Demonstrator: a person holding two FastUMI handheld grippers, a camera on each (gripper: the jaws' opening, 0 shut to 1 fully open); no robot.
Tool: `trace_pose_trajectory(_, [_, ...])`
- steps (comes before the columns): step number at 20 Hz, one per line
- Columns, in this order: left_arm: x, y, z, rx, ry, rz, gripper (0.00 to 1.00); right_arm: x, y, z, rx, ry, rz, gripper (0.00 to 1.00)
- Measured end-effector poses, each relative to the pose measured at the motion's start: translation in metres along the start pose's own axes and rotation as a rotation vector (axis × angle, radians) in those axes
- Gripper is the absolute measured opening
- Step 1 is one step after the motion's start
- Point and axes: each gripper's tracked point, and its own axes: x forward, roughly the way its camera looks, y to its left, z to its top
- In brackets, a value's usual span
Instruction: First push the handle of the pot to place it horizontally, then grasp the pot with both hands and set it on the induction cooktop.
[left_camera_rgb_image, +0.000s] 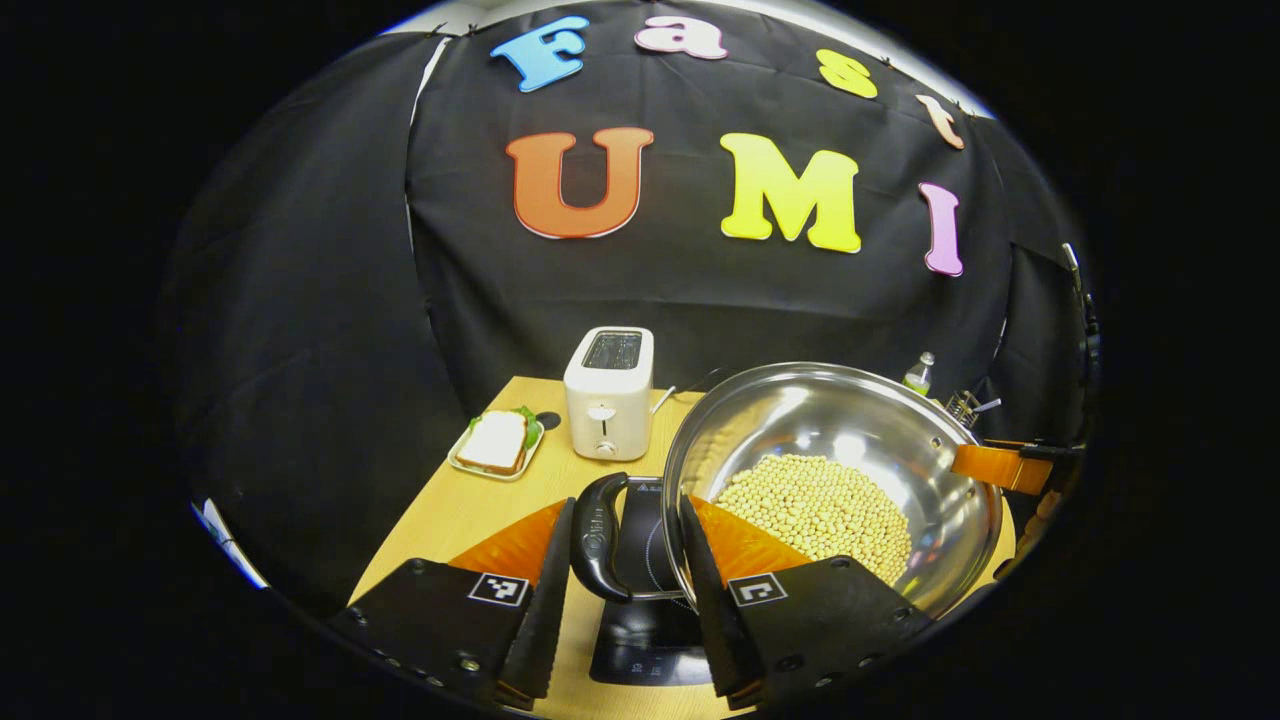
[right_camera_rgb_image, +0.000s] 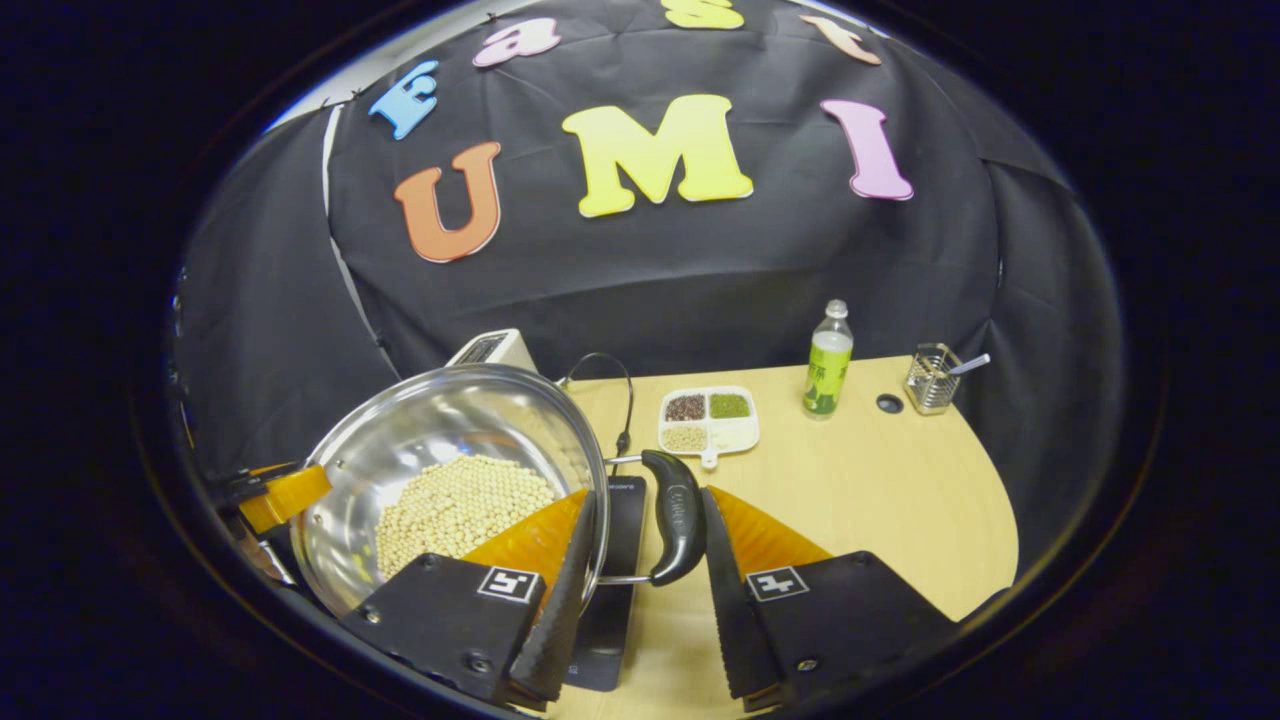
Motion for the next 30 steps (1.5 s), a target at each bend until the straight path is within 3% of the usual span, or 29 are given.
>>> trace_pose_trajectory(15, [0.091, 0.012, -0.057, -0.058, 0.102, -0.006, 0.58, 0.086, -0.005, -0.045, 0.019, 0.031, 0.028, 0.6])
trace_pose_trajectory(22, [0.11, 0.021, -0.088, -0.101, 0.158, -0.033, 0.58, 0.1, -0.004, -0.064, 0.007, 0.052, 0.048, 0.6])
trace_pose_trajectory(27, [0.105, 0.018, -0.085, -0.082, 0.083, -0.062, 0.59, 0.107, -0.01, -0.076, 0.009, 0.028, 0.078, 0.62])
trace_pose_trajectory(30, [0.113, 0.023, -0.095, -0.093, 0.112, -0.048, 0.64, 0.105, -0.012, -0.075, -0.015, 0.008, 0.084, 0.64])
